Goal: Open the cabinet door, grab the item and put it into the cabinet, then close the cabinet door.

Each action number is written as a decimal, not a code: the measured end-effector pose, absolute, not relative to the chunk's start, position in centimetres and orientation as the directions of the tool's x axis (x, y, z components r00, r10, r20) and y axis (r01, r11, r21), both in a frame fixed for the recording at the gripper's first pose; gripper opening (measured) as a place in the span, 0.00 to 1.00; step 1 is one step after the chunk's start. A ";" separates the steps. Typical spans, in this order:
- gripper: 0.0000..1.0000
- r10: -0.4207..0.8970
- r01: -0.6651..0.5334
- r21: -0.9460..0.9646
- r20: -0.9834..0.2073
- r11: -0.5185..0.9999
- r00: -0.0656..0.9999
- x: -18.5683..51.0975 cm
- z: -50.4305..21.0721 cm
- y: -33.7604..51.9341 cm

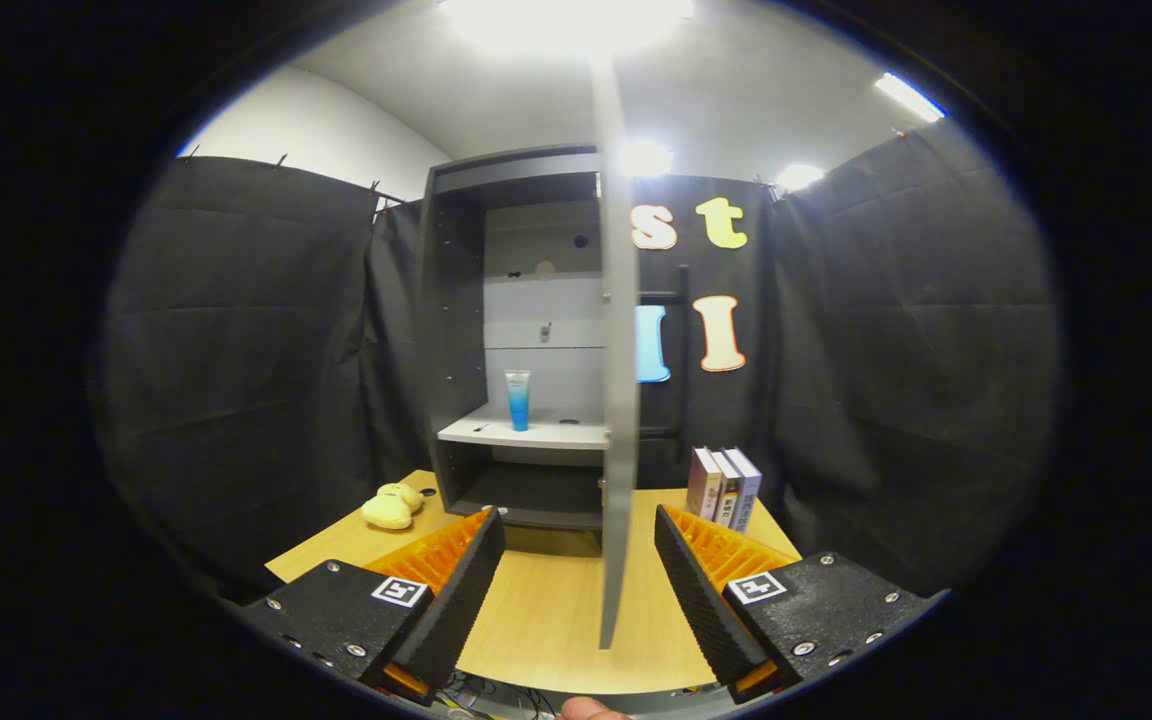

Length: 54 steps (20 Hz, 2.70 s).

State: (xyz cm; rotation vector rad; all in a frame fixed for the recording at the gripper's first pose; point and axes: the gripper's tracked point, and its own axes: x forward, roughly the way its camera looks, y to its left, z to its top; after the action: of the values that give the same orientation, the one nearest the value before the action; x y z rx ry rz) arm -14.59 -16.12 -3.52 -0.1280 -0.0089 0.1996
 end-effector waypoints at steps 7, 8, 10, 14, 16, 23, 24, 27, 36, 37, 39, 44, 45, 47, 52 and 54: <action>0.93 0.135 -0.132 -0.120 0.018 0.984 0.991 -9.3 -1.2 -23.5; 0.93 0.142 -0.138 -0.127 0.025 0.982 0.990 -8.5 -0.9 -23.7; 0.93 0.173 -0.167 -0.146 0.035 0.975 0.984 -6.6 0.3 -23.2; 0.93 0.226 -0.215 -0.179 0.042 0.960 0.973 -5.9 1.0 -21.3; 0.90 0.244 -0.236 -0.154 0.032 0.959 0.969 -6.0 0.7 -20.5; 0.91 0.242 -0.241 -0.072 0.017 0.968 0.970 -6.4 0.2 -16.1; 0.91 0.245 -0.244 -0.063 0.014 0.968 0.969 -6.4 -0.1 -15.1; 0.91 0.242 -0.241 -0.051 0.007 0.969 0.970 -6.5 -0.5 -12.4; 0.91 0.187 -0.185 -0.058 0.019 0.981 0.982 -6.1 -1.3 -4.4; 0.91 0.181 -0.179 -0.058 0.022 0.982 0.983 -5.9 -1.4 -3.6; 0.91 0.164 -0.163 -0.052 0.032 0.985 0.986 -5.4 -1.5 -2.1; 0.91 0.167 -0.166 -0.021 0.043 0.986 0.985 -4.6 -1.6 2.1; 0.91 0.162 -0.161 -0.028 0.044 0.987 0.986 -4.6 -1.7 2.7; 0.91 0.155 -0.153 -0.042 0.052 0.987 0.987 -4.6 -1.7 3.6; 0.92 0.125 -0.123 -0.051 0.047 0.991 0.991 -4.7 -2.7 4.6; 0.92 0.120 -0.118 -0.054 0.053 0.992 0.991 -4.8 -2.6 5.4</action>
State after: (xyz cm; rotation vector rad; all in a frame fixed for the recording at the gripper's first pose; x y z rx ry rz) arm -4.80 5.36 -2.60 -0.0511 -0.0563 0.1194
